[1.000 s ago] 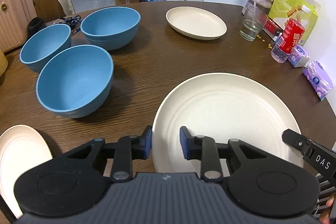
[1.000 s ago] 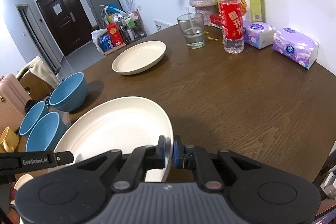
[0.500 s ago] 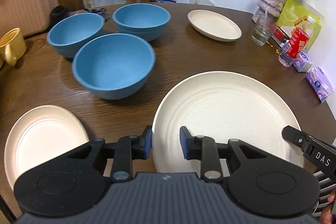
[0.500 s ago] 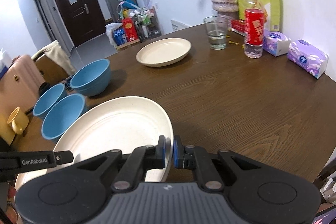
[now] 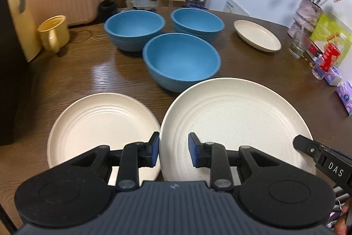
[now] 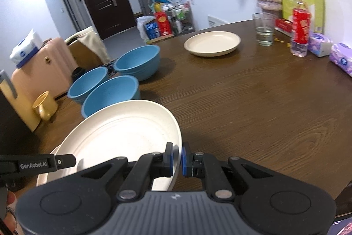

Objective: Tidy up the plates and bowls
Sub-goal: 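Carry the cream plate with both grippers toward the plate beside the black bag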

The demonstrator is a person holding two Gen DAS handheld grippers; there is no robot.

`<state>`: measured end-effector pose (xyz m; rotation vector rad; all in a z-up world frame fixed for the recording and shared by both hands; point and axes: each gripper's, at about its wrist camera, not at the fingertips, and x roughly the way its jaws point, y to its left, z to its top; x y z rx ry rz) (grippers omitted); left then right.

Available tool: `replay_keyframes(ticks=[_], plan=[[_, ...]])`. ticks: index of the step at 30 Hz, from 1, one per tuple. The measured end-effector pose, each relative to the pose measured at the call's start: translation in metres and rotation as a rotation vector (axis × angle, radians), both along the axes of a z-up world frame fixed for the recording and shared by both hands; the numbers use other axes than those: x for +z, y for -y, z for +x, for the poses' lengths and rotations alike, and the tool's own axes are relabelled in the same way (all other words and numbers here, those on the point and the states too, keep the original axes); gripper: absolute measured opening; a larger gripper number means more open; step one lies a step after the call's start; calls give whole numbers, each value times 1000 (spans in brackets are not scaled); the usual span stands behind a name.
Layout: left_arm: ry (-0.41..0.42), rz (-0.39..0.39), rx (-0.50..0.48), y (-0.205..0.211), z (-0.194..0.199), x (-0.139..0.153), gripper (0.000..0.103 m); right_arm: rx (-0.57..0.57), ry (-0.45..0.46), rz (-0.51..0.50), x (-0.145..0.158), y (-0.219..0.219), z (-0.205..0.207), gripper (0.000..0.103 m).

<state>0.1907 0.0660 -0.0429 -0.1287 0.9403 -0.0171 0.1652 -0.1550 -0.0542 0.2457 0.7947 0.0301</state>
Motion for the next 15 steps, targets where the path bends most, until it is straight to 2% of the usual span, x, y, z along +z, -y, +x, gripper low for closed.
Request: replay_keyframes(ticks=[15], plan=[[13, -17, 172, -79, -27, 0, 28, 167, -15, -5, -2, -76, -1, 8]])
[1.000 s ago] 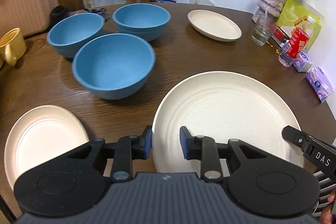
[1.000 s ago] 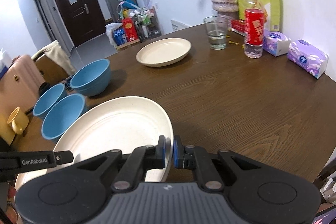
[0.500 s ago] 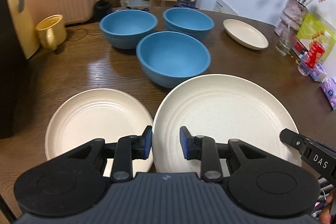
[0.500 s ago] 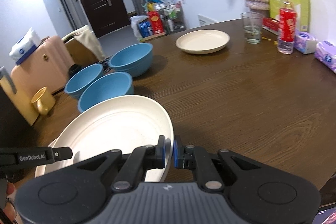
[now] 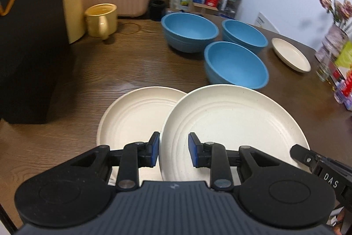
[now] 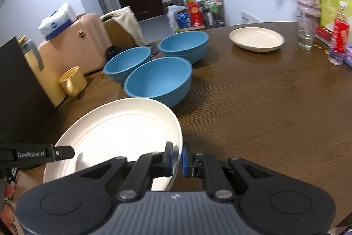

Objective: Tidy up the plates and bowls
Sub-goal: 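Carry the cream plate with both grippers toward the plate beside the black bag, then lower the cream plate onto the other plate and open both grippers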

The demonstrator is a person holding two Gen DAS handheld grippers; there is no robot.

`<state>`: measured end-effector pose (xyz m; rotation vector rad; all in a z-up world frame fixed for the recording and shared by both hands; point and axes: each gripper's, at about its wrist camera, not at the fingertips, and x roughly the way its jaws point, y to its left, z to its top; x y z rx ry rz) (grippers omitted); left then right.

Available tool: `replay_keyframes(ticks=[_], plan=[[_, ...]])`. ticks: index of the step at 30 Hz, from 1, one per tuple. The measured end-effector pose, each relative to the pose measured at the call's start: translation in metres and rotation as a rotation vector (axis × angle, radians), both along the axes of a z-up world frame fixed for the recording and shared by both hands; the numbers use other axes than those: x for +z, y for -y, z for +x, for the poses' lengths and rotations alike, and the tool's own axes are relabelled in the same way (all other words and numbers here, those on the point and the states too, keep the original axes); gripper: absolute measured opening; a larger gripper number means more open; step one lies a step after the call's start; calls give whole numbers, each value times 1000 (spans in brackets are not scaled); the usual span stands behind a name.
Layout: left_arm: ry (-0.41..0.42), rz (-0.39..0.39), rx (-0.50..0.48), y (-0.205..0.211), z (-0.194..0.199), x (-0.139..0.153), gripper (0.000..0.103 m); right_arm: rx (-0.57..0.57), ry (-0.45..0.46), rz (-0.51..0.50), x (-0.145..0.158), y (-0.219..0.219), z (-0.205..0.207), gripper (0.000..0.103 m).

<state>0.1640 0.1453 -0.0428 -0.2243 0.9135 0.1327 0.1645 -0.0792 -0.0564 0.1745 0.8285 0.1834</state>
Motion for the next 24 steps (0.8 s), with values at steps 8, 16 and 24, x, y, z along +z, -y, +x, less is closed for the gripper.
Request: replay_keyframes(ticks=[8, 16, 24], plan=[[8, 0, 82, -32, -11, -2, 28, 78, -17, 22, -5, -30, 6, 8], [0, 14, 142, -53, -12, -9, 28, 139, 0, 9, -8, -57, 15, 8], [-23, 34, 177, -65, -3, -23, 28, 175, 0, -9, -20, -78, 31, 8]])
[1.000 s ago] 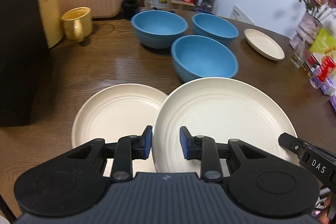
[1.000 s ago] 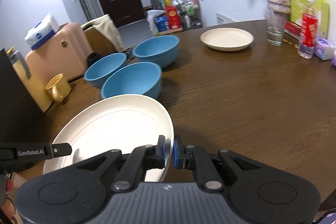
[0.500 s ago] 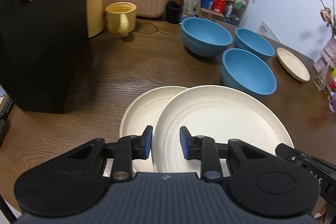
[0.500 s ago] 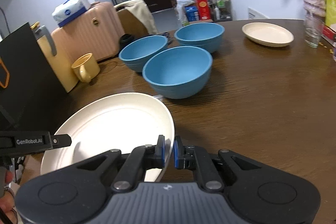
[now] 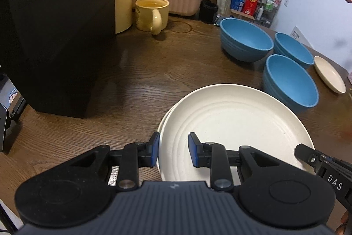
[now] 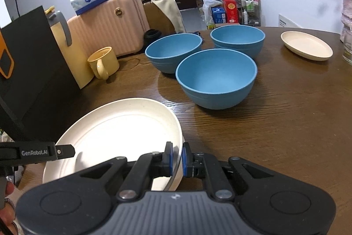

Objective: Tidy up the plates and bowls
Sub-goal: 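Lower the cream plate onto the other plate and open both grippers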

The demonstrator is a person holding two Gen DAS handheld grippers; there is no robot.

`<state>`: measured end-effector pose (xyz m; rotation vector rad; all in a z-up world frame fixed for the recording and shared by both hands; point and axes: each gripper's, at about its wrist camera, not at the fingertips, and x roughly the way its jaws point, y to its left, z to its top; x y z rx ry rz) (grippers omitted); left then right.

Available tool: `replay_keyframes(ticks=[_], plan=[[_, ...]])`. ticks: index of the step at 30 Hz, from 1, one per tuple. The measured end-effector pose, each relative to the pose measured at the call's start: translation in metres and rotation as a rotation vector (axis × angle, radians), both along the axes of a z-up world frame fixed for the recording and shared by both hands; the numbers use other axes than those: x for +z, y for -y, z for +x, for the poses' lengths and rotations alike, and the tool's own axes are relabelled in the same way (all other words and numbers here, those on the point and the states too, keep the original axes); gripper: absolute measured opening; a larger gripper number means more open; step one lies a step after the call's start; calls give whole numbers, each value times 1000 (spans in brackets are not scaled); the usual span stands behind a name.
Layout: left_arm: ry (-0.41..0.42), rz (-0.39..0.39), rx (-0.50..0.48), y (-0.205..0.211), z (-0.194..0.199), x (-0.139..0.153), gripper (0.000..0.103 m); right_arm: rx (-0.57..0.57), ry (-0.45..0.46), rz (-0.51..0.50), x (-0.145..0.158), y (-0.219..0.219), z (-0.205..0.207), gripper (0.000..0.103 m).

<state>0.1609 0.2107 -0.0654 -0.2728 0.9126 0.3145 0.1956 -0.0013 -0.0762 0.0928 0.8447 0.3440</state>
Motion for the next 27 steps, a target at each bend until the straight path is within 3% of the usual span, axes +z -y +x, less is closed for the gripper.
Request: replay_keyframes(ticks=[27], plan=[[-89, 73, -15, -3, 37, -39, 28, 29, -10, -118, -39, -34, 33, 10]])
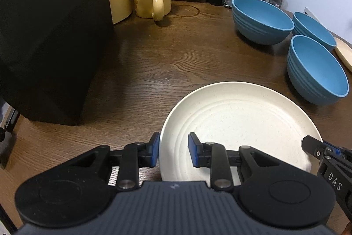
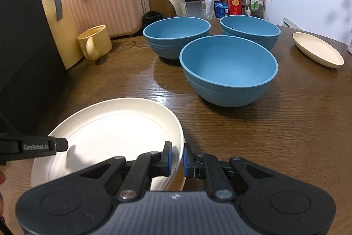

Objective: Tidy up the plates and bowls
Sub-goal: 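Lower the cream plate onto the other plate and open both grippers, then move both open tools back toward the cream plate beside the water glass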

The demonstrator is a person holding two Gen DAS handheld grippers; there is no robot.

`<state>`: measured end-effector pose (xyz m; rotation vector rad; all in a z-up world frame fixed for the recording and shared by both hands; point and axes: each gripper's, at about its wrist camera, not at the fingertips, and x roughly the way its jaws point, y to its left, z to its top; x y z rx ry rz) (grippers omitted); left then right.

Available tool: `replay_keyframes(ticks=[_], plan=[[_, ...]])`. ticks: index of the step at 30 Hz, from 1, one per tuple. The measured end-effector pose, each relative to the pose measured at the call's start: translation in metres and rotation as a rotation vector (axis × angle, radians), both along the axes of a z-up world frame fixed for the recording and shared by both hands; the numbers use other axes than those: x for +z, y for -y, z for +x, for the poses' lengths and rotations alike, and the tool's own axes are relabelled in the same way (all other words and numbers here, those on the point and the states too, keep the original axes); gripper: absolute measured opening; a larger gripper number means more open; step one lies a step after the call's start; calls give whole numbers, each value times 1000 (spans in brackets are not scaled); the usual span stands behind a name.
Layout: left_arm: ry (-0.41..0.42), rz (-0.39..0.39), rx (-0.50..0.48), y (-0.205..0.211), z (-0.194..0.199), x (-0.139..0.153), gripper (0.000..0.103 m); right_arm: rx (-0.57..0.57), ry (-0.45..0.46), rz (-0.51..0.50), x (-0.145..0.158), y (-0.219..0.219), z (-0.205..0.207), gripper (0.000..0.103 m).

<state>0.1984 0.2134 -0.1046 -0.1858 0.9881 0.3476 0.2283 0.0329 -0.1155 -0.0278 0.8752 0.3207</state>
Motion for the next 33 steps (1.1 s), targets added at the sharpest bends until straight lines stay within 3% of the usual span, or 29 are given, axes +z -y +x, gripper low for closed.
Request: replay_keyframes(ticks=[18, 22, 24, 26, 29, 31, 33], plan=[[-34, 23, -1, 4, 8, -8, 29, 21, -4, -30, -6, -6, 8, 14], [-27, 11, 2, 3, 6, -5, 44, 16, -42, -11, -8, -3, 10, 21], [-19, 15, 9, 4, 4, -3, 54, 14, -45, -4, -8, -2, 10, 27], [-13, 19, 21, 2, 1, 0, 67, 7, -44, -4, -7, -1, 9, 53], [1, 29, 40, -1, -4, 4, 85, -10, -39, 12, -4, 3, 8, 79], [9, 36, 57, -3, -8, 7, 99, -25, -43, 18, -2, 6, 9, 88], [23, 41, 76, -6, -12, 10, 103, -37, -62, 32, -2, 10, 10, 95]])
